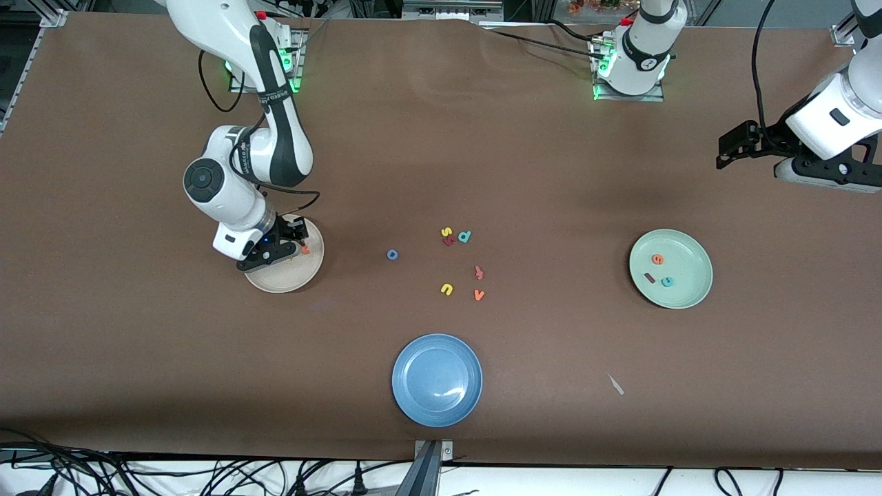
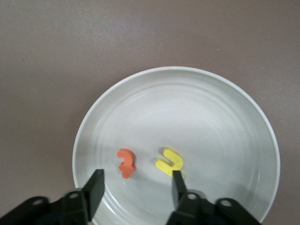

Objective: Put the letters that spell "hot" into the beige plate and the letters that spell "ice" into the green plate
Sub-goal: 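Carry the orange f onto the beige plate and open the right gripper, then move the right gripper to the blue o and grasp it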

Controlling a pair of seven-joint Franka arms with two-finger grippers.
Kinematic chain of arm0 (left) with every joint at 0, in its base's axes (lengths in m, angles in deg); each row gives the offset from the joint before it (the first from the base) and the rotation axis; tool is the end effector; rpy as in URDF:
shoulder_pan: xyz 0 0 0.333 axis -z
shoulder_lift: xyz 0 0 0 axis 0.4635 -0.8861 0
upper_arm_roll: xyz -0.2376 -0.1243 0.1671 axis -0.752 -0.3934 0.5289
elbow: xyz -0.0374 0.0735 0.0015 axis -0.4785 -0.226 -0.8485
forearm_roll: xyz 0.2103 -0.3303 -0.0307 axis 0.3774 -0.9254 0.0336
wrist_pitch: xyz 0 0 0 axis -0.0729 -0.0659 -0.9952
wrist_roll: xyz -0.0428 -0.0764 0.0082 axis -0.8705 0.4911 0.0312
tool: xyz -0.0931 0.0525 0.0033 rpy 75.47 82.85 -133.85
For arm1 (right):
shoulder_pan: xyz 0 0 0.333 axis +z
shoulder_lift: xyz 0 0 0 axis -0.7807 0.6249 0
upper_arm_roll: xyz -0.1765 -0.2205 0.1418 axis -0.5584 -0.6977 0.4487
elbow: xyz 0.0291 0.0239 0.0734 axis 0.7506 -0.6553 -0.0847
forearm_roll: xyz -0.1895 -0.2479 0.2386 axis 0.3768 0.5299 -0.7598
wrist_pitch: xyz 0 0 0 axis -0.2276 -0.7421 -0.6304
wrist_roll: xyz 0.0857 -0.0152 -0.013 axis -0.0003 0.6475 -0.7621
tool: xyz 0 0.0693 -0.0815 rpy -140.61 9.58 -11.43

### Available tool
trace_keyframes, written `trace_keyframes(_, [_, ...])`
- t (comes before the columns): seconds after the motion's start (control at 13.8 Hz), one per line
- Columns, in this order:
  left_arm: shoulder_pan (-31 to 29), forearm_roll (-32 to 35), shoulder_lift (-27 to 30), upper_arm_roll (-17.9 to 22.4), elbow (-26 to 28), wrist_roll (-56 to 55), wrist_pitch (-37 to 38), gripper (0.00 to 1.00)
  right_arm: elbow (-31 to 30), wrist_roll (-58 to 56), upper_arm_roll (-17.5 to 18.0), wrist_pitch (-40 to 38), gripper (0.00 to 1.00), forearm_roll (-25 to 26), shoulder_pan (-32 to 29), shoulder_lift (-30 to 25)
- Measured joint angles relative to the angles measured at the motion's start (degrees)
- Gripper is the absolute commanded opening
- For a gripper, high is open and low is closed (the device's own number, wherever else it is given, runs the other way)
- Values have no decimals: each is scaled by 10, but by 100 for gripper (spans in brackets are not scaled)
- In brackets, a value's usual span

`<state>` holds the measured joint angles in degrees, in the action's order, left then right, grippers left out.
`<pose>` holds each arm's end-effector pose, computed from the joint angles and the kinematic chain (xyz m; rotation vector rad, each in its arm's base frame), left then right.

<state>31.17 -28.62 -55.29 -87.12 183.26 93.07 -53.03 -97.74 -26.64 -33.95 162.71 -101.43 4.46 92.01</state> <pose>0.5366 -0.0212 0.5803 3.0959 -0.1737 -0.1211 0.5515 0.1652 0.2249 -3.0473 -0.5060 -0.0168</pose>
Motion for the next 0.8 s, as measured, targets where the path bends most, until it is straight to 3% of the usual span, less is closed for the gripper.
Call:
trace_keyframes(0.58, [-16, 0, -9, 1, -11, 0, 16, 100, 66, 255, 10, -25, 100, -1, 29, 7])
trace_keyframes(0.8, [-17, 0, -9, 1, -12, 0, 31, 100, 102, 363, 30, -25, 100, -1, 41, 31])
